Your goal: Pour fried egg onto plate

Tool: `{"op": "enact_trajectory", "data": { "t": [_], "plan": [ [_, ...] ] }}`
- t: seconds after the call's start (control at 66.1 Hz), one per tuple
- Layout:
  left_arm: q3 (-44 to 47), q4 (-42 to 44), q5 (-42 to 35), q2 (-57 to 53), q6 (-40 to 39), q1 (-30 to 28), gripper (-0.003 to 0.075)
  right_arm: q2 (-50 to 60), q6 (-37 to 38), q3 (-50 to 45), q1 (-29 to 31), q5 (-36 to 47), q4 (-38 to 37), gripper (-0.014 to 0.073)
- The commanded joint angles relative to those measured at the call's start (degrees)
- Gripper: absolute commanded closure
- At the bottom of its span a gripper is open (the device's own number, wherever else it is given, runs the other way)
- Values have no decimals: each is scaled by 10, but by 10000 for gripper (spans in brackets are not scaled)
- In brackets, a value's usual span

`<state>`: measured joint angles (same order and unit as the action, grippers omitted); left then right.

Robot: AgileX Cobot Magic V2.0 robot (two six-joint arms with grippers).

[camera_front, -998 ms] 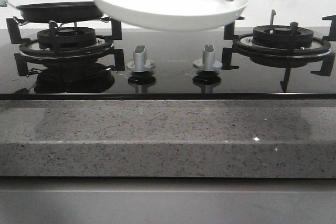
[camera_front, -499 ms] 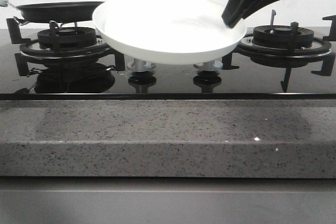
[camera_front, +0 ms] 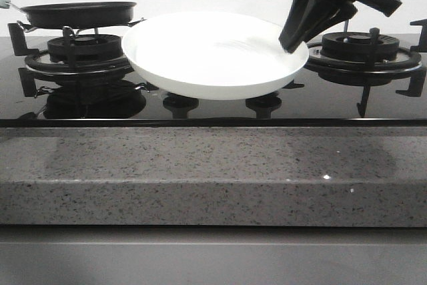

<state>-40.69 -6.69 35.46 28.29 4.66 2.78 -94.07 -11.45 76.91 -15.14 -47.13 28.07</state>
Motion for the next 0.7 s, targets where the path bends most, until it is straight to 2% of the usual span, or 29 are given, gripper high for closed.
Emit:
{"op": "enact_trajectory", "data": {
  "t": [0.0, 0.681],
  "plan": [
    [-15, -6, -46, 7, -5, -3, 409, 22, -2, 14, 0, 19, 13, 662],
    [-15, -30, -56, 7, -5, -3, 409, 22, -2, 14, 0, 19, 13, 662]
  ]
}}
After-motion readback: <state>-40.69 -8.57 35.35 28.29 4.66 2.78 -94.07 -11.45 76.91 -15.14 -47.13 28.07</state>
